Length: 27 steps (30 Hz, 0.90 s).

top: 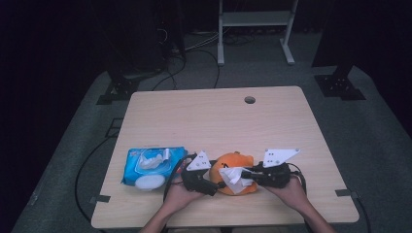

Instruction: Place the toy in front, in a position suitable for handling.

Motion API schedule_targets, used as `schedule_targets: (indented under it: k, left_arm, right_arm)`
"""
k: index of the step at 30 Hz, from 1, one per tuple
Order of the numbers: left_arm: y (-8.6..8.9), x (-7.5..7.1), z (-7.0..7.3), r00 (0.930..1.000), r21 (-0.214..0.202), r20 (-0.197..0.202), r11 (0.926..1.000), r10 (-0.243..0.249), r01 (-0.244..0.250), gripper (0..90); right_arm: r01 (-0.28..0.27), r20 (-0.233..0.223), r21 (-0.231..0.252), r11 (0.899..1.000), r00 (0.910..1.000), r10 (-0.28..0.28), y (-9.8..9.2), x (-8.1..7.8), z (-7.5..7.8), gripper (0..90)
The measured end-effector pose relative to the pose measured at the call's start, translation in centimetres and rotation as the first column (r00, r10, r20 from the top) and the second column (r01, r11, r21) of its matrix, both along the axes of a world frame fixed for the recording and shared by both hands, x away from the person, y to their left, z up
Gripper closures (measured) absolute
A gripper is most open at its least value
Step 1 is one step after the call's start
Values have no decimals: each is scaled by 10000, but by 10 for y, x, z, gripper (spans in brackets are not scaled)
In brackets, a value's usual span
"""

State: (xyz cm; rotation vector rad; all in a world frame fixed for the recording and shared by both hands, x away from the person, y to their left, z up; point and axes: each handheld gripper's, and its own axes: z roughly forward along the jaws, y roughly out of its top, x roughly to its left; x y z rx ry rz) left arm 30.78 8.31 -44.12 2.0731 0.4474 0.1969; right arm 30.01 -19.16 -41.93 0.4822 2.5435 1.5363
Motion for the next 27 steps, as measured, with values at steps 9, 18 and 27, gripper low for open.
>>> schedule_targets:
  k: [9, 18, 27]
  left_arm:
    - [3, 2, -2, 9997, -209, -241, 9997, 102, -108, 202]
    - [5, 2, -4, 9998, -324, -183, 9995, -9, 3, 201]
    - [3, 0, -4, 9997, -405, -163, 9991, -163, 156, 201]
  right_arm:
    - [1140, -553, -588, 9917, 9916, -1172, -44, -5, -15, 836]
    - [137, 102, -299, 9995, 9999, -134, -11, -8, -6, 833]
    - [703, -190, 96, 9975, 9974, -701, -34, -6, -8, 832]
